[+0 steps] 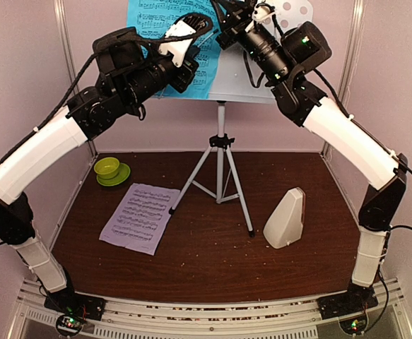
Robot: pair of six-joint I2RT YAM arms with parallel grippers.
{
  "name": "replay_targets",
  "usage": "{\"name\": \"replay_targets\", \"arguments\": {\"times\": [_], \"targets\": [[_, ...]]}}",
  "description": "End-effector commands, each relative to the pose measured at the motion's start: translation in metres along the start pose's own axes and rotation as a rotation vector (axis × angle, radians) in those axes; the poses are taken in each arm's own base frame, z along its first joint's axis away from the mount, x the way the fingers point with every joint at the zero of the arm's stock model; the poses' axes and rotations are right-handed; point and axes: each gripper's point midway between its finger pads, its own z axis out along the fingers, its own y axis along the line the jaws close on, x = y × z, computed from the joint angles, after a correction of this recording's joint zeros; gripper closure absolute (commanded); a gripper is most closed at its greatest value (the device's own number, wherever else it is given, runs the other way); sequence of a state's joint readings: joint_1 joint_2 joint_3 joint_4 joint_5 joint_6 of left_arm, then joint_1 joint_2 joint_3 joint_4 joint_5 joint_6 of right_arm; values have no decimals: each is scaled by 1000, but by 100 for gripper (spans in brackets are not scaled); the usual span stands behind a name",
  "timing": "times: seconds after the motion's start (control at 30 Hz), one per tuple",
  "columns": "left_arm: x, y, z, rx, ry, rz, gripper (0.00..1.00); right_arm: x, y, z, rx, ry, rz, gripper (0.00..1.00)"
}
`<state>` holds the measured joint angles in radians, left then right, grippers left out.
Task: Set up the instrument practice props
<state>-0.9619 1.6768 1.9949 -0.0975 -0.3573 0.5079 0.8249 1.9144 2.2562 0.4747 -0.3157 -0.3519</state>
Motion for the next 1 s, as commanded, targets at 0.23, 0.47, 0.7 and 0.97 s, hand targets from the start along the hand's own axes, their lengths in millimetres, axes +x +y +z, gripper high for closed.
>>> {"name": "replay_targets", "arguments": {"times": [0.23,0.47,0.7,0.97], "targets": [[-14,15,-6,-31,-50,-17,99,2,10,2,-39,-2,-56,100],[-16,14,-8,-13,-60,-13,70,-3,6,1,-21,-17,-32,87],[-20,15,-14,1,-72,-19,50,-5,2,0,3,-22,-25,72],[-29,12,-23,57,-97,-37,27,-14,-8,-1,46,-35,-13,42]]}}
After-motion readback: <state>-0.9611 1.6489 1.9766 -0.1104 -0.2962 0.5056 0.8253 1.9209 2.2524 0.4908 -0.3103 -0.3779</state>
